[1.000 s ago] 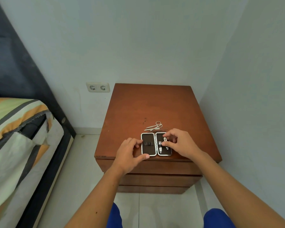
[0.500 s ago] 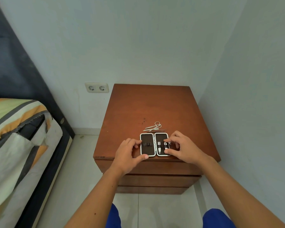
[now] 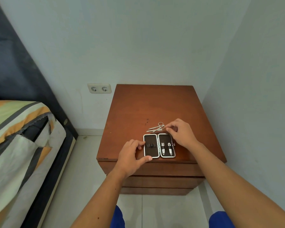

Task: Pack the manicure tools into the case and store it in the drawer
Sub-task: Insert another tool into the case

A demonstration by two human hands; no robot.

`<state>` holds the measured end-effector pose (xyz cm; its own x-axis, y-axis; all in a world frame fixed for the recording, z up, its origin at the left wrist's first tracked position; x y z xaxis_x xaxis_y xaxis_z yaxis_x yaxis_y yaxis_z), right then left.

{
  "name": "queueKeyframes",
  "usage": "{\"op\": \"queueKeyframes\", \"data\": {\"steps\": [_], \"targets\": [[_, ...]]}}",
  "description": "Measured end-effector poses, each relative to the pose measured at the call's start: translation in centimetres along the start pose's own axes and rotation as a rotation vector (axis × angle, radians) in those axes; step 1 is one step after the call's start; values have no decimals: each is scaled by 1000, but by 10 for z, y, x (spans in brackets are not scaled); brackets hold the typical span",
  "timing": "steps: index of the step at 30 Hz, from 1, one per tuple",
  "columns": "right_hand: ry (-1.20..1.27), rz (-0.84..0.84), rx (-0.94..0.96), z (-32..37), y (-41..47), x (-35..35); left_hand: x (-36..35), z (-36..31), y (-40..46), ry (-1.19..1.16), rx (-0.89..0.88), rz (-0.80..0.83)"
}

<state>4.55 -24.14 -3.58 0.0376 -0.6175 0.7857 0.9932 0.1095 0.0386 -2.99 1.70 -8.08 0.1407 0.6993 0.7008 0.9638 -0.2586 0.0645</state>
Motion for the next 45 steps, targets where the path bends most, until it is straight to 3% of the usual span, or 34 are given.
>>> {"op": "queueKeyframes", "data": {"steps": [14, 18, 25, 33, 45], "targets": [[-352, 338, 153, 17, 26, 3, 1, 1, 0, -10, 0, 9], [-375, 335, 165, 15, 20, 1, 1, 1, 0, -10, 4, 13], [29, 186, 55, 11, 4, 10, 1, 2, 0, 0, -4, 10], [448, 274, -96, 13, -5, 11, 0, 1, 0, 2, 9, 17], [647, 323, -148, 13, 8, 3, 1, 0, 0, 2, -2, 10]]}}
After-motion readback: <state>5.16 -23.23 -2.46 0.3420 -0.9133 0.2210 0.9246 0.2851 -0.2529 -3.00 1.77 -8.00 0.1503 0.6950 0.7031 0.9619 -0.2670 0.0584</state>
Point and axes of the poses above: each hand's wrist, its own y-axis towards the middle knuckle, its own x-axis out of the back of the hand, z = x × y, the point moved 1 cm from there along y, towards the middle knuckle, and after that the axes turned 4 degrees about z, right-handed, at the moved point
